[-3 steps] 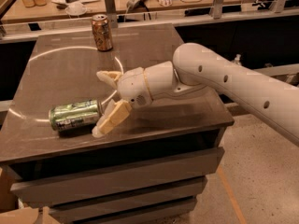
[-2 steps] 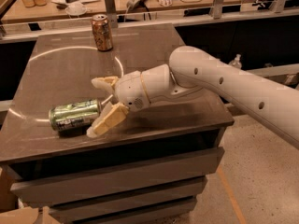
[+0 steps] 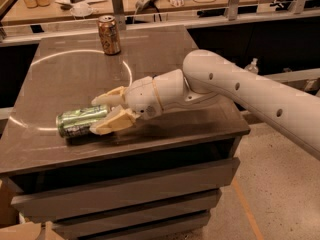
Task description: Move green can near orange can
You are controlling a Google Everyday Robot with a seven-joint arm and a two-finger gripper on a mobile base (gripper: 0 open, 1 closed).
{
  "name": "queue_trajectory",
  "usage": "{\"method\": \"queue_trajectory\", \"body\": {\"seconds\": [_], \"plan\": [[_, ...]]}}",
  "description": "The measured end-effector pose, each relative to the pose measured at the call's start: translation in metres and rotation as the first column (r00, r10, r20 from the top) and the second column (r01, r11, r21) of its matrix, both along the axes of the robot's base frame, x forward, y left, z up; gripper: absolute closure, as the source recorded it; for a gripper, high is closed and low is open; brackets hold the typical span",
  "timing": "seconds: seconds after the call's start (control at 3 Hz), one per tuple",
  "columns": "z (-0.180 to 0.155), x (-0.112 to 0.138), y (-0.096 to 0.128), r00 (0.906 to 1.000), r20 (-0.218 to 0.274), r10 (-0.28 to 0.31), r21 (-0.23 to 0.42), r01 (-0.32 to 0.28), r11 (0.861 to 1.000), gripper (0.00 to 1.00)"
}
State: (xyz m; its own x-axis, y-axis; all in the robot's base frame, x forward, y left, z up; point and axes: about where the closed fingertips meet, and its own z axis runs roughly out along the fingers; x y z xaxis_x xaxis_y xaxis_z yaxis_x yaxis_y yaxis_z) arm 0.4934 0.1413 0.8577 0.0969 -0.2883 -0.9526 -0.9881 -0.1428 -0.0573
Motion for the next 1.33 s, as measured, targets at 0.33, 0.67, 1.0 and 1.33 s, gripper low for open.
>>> {"method": "queue_trajectory", "body": {"seconds": [0.33,0.67,1.0,1.33], "plan": [[0.007,0.005,-0.012,0.9962,0.009,-0.086,0.098,0.085,0.992,0.84],[0.042,0.045,-0.052,0.9465,0.059,-0.317,0.238,0.295,0.925,1.0],[0.082,0.073,-0.081,0.8839,0.125,-0.451,0.291,0.402,0.868,1.0],[0.098,0.098,-0.104,0.8545,0.148,-0.498,0.209,0.465,0.86,1.0]]}}
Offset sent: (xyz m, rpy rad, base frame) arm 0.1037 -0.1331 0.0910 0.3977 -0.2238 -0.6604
